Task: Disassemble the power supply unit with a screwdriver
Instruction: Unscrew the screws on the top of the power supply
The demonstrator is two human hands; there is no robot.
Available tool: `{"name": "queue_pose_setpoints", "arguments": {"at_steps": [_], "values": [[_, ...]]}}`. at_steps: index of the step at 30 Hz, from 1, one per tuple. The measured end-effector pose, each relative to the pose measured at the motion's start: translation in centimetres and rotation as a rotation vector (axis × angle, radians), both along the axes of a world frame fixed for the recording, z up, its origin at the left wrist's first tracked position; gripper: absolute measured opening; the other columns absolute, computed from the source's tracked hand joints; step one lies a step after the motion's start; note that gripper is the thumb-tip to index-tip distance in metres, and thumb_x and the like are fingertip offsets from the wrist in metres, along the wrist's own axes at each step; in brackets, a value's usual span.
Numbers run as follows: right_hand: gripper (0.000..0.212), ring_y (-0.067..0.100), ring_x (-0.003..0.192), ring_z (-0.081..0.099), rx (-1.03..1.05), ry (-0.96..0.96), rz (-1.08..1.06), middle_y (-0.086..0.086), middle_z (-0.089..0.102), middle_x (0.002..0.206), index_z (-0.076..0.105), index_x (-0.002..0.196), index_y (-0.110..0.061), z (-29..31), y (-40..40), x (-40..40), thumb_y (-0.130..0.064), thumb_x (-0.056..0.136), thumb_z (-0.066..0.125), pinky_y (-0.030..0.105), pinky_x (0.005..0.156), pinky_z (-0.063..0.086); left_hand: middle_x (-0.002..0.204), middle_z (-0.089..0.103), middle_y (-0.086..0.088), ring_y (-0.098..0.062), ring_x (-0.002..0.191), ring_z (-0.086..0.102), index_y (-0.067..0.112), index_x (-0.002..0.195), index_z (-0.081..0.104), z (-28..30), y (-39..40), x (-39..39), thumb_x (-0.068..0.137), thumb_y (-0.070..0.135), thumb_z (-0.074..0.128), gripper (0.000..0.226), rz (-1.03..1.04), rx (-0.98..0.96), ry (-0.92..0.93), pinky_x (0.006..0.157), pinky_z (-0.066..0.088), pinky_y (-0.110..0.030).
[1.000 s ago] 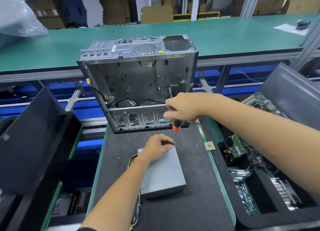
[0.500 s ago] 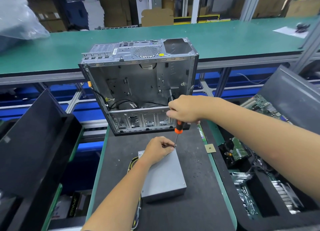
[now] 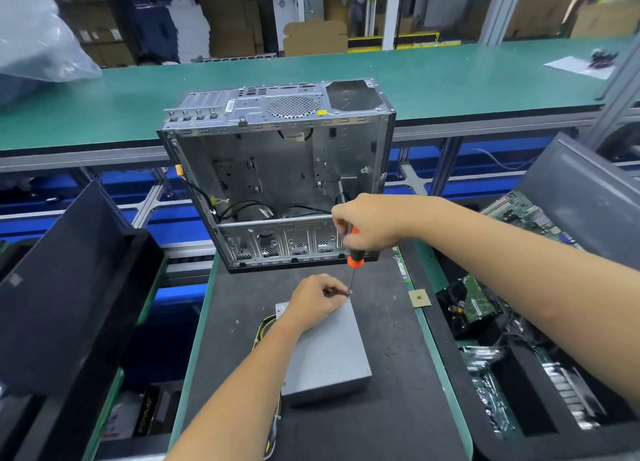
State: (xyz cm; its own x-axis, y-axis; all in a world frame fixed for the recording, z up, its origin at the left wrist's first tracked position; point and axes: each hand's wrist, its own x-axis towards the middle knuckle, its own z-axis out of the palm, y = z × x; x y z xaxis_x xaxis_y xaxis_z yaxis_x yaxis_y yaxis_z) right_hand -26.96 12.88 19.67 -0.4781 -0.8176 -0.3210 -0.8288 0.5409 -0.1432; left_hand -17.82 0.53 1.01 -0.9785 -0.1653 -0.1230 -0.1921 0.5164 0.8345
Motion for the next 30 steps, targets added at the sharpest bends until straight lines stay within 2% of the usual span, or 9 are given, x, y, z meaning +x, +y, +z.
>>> {"name": "queue_pose_setpoints", "arguments": {"at_steps": [4,7,9,11,15,19,22,25,30], "values": [[0.031,0.022,0.086,0.055,0.007,-0.075,0.036,0.002,0.057,0.098,0.053,0.100,-0.016,0.5,0.3,0.0,-0.005,0.075,0.067,0.029,0.062,0.044,0.093,0.069,0.008,-0.016,0.088,0.063,0.022,0.086,0.076,0.1,0.0,0.0,0.080,0.018,0.071,0.009,0.003,-0.004,-0.008,0.088,0.050,-0.040],[0.022,0.021,0.078,0.054,-0.016,-0.005,0.030,0.002,0.058,0.090,0.053,0.099,-0.014,0.0,0.2,0.0,-0.021,0.083,0.066,0.029,0.059,0.040,0.093,0.069,0.008,-0.016,0.087,0.063,0.021,0.086,0.076,0.1,0.0,-0.1,0.080,0.018,0.071,0.009,0.001,-0.004,-0.008,0.087,0.050,-0.040],[0.021,0.024,0.071,0.064,0.025,0.036,-0.012,0.007,0.065,0.085,0.050,0.093,-0.014,-0.3,0.0,0.1,-0.035,0.094,0.052,0.030,0.054,0.040,0.093,0.069,0.007,-0.017,0.087,0.063,0.021,0.086,0.076,0.1,0.0,-0.2,0.080,0.017,0.071,0.009,0.000,-0.008,-0.004,0.087,0.051,-0.040],[0.024,0.029,0.062,0.070,0.108,0.077,-0.043,0.013,0.066,0.079,0.046,0.085,-0.014,-0.4,-0.3,0.1,-0.033,0.099,0.041,0.028,0.049,0.039,0.093,0.069,0.006,-0.018,0.086,0.063,0.020,0.087,0.076,0.0,-0.1,-0.2,0.080,0.017,0.072,0.009,-0.005,-0.012,0.000,0.086,0.050,-0.039],[0.013,0.027,0.071,0.070,0.067,0.035,-0.002,0.009,0.068,0.085,0.053,0.091,-0.015,-0.3,-0.5,-0.1,-0.028,0.092,0.054,0.027,0.052,0.041,0.092,0.068,0.003,-0.017,0.083,0.062,0.018,0.085,0.075,-0.1,-0.1,-0.2,0.080,0.014,0.070,0.008,-0.023,-0.024,0.019,0.083,0.050,-0.033],[0.015,0.020,0.071,0.057,-0.002,0.059,-0.003,0.004,0.062,0.086,0.054,0.086,-0.015,-0.4,-0.3,-0.3,-0.029,0.090,0.058,0.027,0.053,0.037,0.092,0.066,-0.004,-0.013,0.076,0.057,0.013,0.081,0.072,0.3,0.1,-0.4,0.080,0.006,0.068,0.009,-0.054,-0.048,0.043,0.075,0.045,-0.022],[0.015,0.023,0.074,0.060,-0.056,0.028,-0.040,0.003,0.062,0.084,0.056,0.084,-0.015,-0.6,-0.1,-0.7,-0.029,0.087,0.061,0.031,0.056,0.044,0.088,0.064,-0.002,-0.007,0.071,0.053,0.012,0.078,0.070,0.4,0.2,-0.8,0.079,0.002,0.068,0.011,-0.084,-0.083,0.039,0.069,0.042,-0.019],[0.014,0.020,0.071,0.055,-0.089,0.037,-0.056,0.000,0.059,0.081,0.057,0.084,-0.015,-0.7,0.2,-0.8,-0.029,0.085,0.061,0.029,0.053,0.040,0.083,0.058,0.003,-0.006,0.070,0.051,0.008,0.076,0.068,0.4,0.1,-1.4,0.078,-0.001,0.067,0.010,-0.143,-0.146,0.029,0.067,0.038,-0.018],[0.012,0.013,0.062,0.046,-0.135,0.022,-0.101,-0.001,0.059,0.078,0.056,0.080,-0.017,-0.6,0.8,-0.8,-0.026,0.083,0.062,0.027,0.052,0.035,0.084,0.056,0.001,-0.017,0.079,0.057,0.007,0.069,0.059,0.3,0.0,-1.6,0.080,-0.008,0.051,0.020,-0.214,-0.207,0.047,0.074,0.047,-0.030]]}}
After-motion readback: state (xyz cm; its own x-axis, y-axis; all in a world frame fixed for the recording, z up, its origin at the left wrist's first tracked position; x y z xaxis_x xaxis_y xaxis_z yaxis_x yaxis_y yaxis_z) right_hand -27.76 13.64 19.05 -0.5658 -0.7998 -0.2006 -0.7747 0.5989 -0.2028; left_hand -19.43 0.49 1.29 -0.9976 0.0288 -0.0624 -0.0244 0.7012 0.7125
